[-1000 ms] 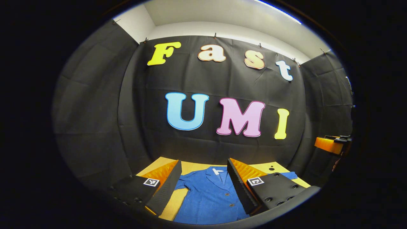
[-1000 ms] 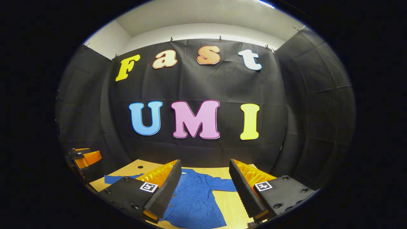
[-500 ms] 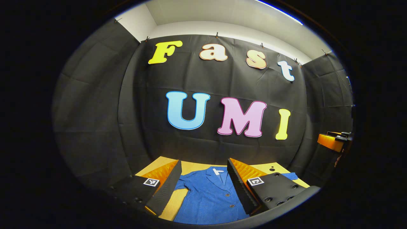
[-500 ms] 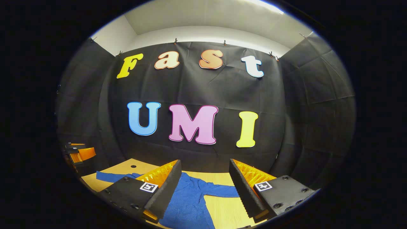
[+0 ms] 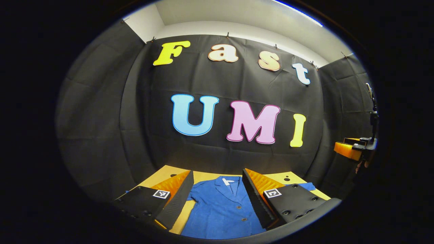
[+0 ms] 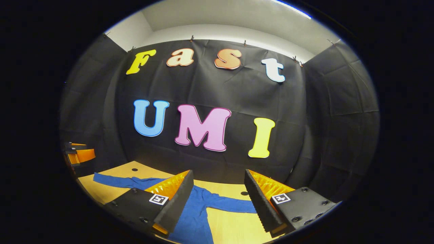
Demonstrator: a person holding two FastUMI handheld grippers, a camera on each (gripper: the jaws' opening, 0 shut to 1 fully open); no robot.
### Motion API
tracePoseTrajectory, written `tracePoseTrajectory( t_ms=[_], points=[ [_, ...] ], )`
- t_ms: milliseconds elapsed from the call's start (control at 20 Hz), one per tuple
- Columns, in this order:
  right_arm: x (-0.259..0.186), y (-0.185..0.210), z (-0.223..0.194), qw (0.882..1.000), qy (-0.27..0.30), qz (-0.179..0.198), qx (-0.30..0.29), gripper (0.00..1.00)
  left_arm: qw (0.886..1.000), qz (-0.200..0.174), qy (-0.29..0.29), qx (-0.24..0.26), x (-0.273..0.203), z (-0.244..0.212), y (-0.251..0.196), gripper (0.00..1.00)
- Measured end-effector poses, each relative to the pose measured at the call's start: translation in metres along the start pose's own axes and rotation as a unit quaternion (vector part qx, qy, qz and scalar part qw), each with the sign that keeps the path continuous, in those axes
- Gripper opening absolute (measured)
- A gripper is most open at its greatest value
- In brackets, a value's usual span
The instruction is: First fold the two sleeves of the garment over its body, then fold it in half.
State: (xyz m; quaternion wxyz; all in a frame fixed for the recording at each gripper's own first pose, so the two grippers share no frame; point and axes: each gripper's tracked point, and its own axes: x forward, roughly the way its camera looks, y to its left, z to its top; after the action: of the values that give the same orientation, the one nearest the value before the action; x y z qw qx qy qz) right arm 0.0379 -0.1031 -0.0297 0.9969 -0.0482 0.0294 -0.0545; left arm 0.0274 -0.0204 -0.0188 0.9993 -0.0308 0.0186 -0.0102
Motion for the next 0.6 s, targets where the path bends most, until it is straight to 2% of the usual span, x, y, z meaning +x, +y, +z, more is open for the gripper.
tracePoseTrajectory(
  t_ms=[200,250,350,600],
  points=[
    [0.029,-0.053,-0.023,0.999,0.018,-0.039,-0.011,0.89,1.0,-0.015,-0.007,0.007,0.012,-0.001,-0.021,0.83],
    [0.038,-0.065,-0.03,0.999,0.02,-0.046,-0.011,0.94,1.0,-0.018,-0.006,0.012,0.018,-0.001,-0.026,0.83],
    [0.059,-0.089,-0.051,0.998,0.032,-0.056,-0.009,0.95,1.0,-0.018,-0.003,0.019,0.03,-0.002,-0.035,0.83],
    [0.121,-0.144,-0.121,0.994,0.075,-0.076,0.038,0.95,0.999,-0.007,0.002,0.04,0.062,0.0,-0.056,0.83]
  ],
)
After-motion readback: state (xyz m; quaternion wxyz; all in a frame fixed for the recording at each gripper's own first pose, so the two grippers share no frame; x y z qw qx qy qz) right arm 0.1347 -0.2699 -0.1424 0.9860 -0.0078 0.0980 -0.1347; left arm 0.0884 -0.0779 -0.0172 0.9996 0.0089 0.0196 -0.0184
